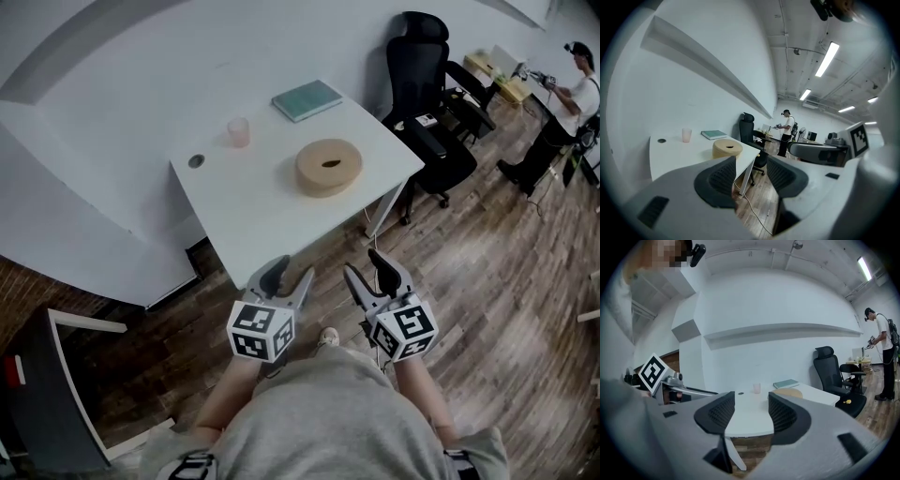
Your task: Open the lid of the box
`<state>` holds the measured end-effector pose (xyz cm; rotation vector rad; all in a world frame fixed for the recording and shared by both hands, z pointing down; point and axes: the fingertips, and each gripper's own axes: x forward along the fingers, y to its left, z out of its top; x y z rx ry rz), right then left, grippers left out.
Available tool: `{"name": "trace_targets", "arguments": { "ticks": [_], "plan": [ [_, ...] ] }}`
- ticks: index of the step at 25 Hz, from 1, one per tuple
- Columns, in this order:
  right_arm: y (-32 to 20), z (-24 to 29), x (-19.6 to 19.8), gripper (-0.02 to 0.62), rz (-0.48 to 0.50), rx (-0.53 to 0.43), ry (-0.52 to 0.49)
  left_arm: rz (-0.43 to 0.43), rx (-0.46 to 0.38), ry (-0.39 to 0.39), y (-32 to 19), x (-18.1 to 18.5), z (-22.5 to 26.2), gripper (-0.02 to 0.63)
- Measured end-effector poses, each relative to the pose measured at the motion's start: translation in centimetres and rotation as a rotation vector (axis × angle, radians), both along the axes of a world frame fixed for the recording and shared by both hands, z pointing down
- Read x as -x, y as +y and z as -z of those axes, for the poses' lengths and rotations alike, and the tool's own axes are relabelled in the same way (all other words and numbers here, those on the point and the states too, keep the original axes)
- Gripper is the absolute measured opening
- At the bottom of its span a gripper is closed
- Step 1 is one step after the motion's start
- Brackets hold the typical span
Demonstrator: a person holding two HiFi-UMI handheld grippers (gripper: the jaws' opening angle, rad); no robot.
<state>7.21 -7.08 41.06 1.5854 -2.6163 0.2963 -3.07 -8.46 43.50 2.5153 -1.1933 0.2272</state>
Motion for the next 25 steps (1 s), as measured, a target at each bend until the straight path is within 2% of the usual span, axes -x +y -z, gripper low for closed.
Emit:
{"name": "trace_targets", "arguments": {
  "ticks": [14,25],
  "plan": [
    [-9.8,-1.2,-4.8,0.222,0.133,-0.001,0.021,0.119,0.027,-0.030,-8.5,-4.8,-1.9,0.198],
    [-14.7,-3.0,-4.9,0.222,0.224,0.001,0.107,0.194,0.104,-0.054,-12.0,-5.3,-5.4,0.215]
  ]
}}
